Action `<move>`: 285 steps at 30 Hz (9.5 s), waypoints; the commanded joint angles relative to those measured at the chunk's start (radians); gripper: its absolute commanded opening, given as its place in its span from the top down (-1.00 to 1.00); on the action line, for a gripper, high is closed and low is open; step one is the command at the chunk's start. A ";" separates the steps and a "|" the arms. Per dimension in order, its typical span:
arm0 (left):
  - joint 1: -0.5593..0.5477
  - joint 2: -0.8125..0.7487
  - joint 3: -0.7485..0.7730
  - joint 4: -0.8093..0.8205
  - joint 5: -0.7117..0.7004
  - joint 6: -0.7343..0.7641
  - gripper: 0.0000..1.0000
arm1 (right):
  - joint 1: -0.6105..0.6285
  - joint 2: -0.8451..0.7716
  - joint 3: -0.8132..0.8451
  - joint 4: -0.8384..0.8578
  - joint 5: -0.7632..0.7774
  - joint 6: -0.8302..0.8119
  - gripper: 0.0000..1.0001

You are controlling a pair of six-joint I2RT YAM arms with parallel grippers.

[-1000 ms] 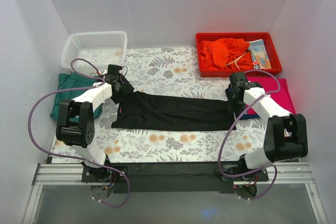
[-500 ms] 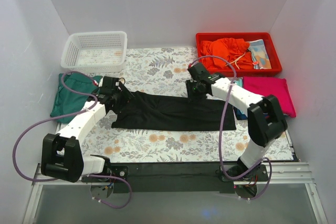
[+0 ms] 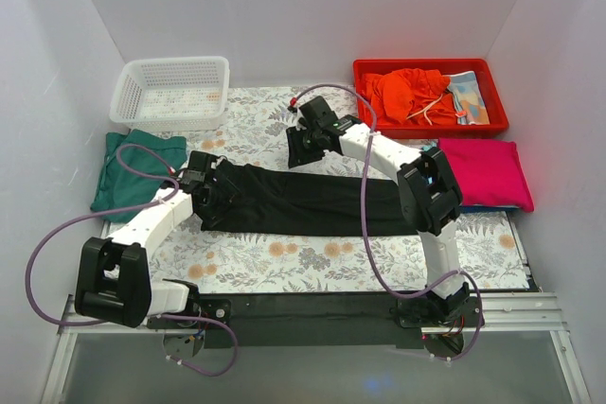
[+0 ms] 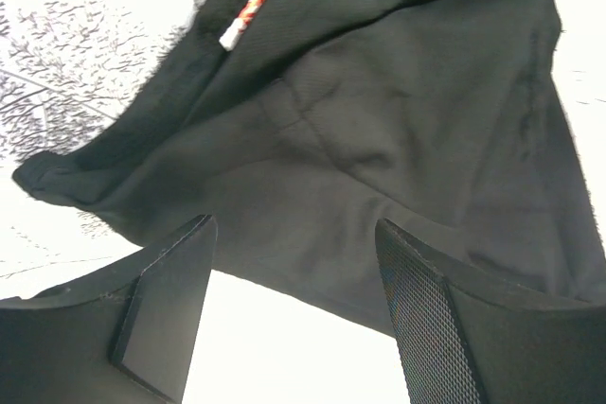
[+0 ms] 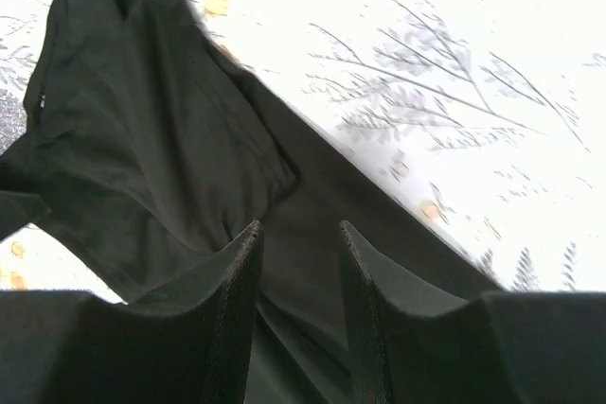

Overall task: Fold and stack the t-shirts
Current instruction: Fold the other side of the tshirt into a rectangle, then rotate the tshirt 90 degrees

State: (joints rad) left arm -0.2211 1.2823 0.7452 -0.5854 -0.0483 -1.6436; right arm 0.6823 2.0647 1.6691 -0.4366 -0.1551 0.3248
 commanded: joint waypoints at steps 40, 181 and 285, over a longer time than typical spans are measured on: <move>0.016 0.084 -0.001 -0.221 -0.137 -0.064 -0.34 | 0.125 0.229 0.187 -0.073 0.109 -0.081 0.70; 0.066 1.149 1.516 0.088 -0.225 0.505 -0.47 | 0.451 -0.320 -0.330 -0.197 0.100 0.098 0.54; -0.776 -0.055 -0.098 -0.248 -0.194 -0.596 0.29 | 0.238 -0.650 -0.853 0.094 0.028 0.220 -0.25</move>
State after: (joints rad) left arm -0.9909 1.2457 0.6613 -0.8177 -0.1883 -1.9724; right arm 0.9237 1.4071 0.8291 -0.4095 -0.0757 0.5453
